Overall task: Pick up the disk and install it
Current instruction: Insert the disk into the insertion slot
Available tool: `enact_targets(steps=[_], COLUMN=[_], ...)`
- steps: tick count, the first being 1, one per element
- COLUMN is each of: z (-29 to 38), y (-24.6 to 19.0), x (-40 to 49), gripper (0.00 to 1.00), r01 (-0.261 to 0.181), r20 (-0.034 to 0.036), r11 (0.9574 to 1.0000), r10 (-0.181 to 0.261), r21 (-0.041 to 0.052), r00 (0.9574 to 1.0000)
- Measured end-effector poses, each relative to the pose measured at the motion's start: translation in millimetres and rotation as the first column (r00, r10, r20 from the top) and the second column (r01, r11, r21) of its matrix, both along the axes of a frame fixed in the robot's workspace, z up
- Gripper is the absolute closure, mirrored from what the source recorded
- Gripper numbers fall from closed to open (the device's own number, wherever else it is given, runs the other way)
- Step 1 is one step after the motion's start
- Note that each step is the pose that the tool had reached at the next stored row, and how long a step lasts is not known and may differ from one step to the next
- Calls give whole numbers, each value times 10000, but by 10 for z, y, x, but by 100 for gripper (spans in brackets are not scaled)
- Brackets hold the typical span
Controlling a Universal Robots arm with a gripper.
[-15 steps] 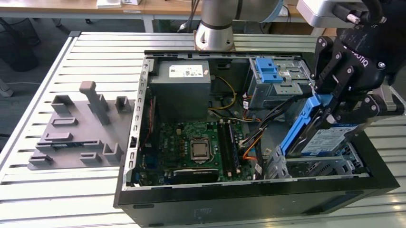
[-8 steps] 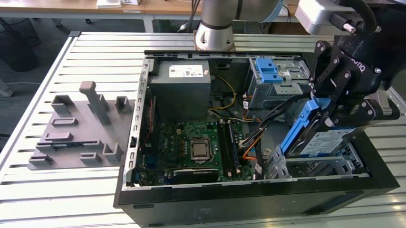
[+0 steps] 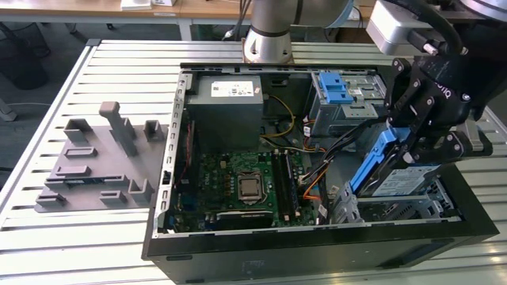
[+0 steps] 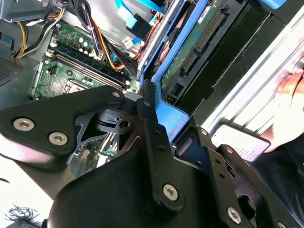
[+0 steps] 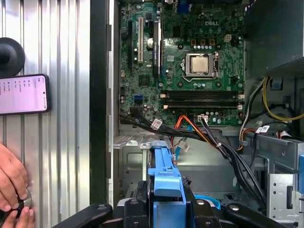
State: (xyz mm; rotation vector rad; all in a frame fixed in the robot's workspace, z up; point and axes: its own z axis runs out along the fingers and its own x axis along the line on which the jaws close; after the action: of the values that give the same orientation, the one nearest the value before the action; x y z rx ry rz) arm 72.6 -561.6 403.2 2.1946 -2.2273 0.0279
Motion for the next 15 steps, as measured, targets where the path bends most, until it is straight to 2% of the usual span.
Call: enact_targets(steps=[15], z=[-245], y=[-7], x=[1], gripper=[64], r01=[-1], r20=[0], r11=[10000], r10=[1], r21=[-2], r00=[10000])
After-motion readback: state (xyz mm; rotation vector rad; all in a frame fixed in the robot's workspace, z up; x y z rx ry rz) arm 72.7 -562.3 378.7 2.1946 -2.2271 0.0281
